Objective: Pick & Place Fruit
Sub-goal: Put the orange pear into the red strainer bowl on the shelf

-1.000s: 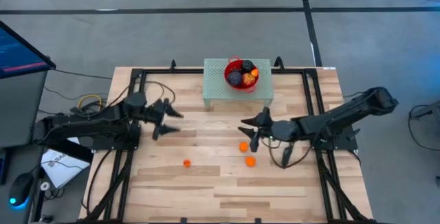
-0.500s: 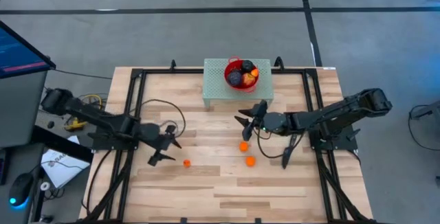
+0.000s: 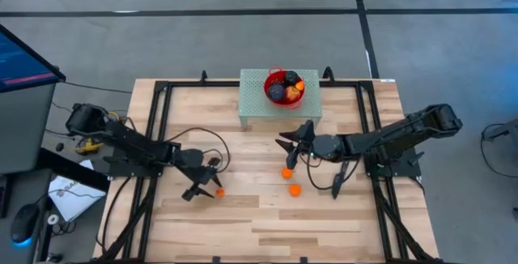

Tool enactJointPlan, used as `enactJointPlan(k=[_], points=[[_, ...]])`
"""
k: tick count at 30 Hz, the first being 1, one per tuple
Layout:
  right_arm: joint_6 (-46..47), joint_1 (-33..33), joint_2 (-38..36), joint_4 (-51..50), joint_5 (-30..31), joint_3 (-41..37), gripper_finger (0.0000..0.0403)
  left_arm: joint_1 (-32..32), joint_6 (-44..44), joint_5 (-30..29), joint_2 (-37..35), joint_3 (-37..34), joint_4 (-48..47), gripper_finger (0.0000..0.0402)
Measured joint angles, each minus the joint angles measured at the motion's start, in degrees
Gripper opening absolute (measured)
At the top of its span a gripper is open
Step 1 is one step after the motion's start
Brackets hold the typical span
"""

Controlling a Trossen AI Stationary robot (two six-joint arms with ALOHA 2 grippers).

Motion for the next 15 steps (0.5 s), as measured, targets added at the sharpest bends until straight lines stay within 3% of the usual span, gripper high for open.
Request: enactJointPlan(k=[10, 15], points=[[0.0, 0.2, 0.0, 0.7, 0.0, 0.0, 0.0132, 2.2, 2.6, 2.4, 1.0, -3.5, 9.5, 0.0165], [0.2, 0.2, 0.0, 1.0, 0.0, 0.0, 0.0128, 2.4, 2.4, 4.1, 5.9, -4.5, 16.0, 0.0147]])
